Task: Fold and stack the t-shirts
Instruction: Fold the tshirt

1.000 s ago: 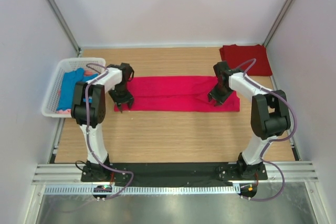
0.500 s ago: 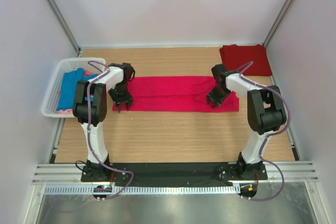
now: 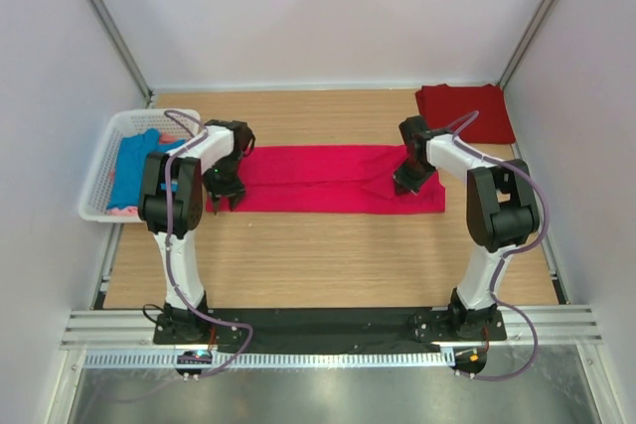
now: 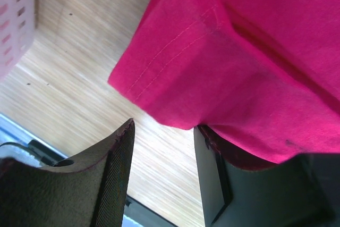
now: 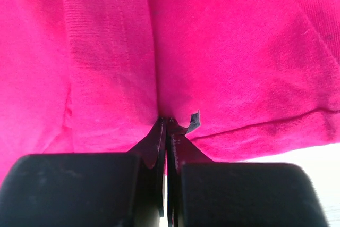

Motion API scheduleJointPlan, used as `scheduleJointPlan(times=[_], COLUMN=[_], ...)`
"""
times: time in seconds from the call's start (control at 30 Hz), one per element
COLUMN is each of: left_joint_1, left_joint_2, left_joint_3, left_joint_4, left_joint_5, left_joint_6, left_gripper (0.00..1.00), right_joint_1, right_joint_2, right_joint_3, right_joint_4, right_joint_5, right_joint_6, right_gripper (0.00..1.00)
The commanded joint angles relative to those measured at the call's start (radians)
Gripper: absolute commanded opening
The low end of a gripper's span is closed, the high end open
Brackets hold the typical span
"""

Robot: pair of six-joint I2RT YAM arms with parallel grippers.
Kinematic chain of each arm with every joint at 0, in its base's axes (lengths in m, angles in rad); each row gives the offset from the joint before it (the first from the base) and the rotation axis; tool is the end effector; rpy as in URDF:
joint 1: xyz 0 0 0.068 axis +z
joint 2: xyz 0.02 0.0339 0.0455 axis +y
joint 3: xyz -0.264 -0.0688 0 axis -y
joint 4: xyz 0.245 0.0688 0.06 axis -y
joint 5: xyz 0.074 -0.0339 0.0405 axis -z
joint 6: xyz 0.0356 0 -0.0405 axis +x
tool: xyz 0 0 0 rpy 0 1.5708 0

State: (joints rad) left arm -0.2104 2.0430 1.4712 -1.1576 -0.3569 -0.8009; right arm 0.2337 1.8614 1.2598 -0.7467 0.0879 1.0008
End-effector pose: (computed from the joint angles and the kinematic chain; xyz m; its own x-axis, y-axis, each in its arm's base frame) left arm 0.3562 -0.0634 0.1605 -0.8514 -0.5061 -0.1378 -0.5196 0.7779 0.3535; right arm 0.3468 0.0793 0.1705 -0.6904 0.6977 -0.1912 0.6845 0.7155 0.1396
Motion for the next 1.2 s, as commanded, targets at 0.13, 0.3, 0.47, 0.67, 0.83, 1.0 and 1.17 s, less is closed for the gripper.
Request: scheduleJointPlan(times=[0.13, 0.3, 0.47, 0.67, 0.83, 1.0, 1.17], left_joint_1=[-0.027, -0.041, -0.043, -0.043, -0.043, -0.043, -0.043], left_joint_2=[-0.043, -0.079, -0.121, -0.126, -0.129, -0.135, -0.144], left_joint_3=[0.118, 0.162, 0.189, 0.198, 0.192, 0.192, 0.195], left_joint_4=[-0.074, -0.054, -0.022, -0.031, -0.036, -0.037, -0.033], left_joint_5=[-0.018, 0.055, 0.136, 0.142, 0.133, 0.125, 0.118], left_joint_6=[0.006, 0.019, 0.034, 0.043, 0.049, 0.051, 0.052], left_gripper=[0.51, 0.52, 0.53, 0.53, 0.53, 0.53, 0.53], right_joint_1=[0.006, 0.030, 0.053, 0.062, 0.062, 0.062, 0.064], right_joint_2=[-0.031, -0.067, -0.080, -0.073, -0.056, -0.051, -0.054], right_joint_3=[0.047, -0.003, -0.042, -0.057, -0.060, -0.060, -0.054], right_joint_4=[-0.016, 0.007, 0.050, 0.067, 0.073, 0.079, 0.079], right_joint_5=[0.000, -0.002, 0.006, 0.026, 0.039, 0.053, 0.056], right_joint_6=[0.024, 0.071, 0.101, 0.124, 0.130, 0.142, 0.145], right_gripper=[0.02, 0.23, 0.29, 0.29, 0.29, 0.26, 0.10])
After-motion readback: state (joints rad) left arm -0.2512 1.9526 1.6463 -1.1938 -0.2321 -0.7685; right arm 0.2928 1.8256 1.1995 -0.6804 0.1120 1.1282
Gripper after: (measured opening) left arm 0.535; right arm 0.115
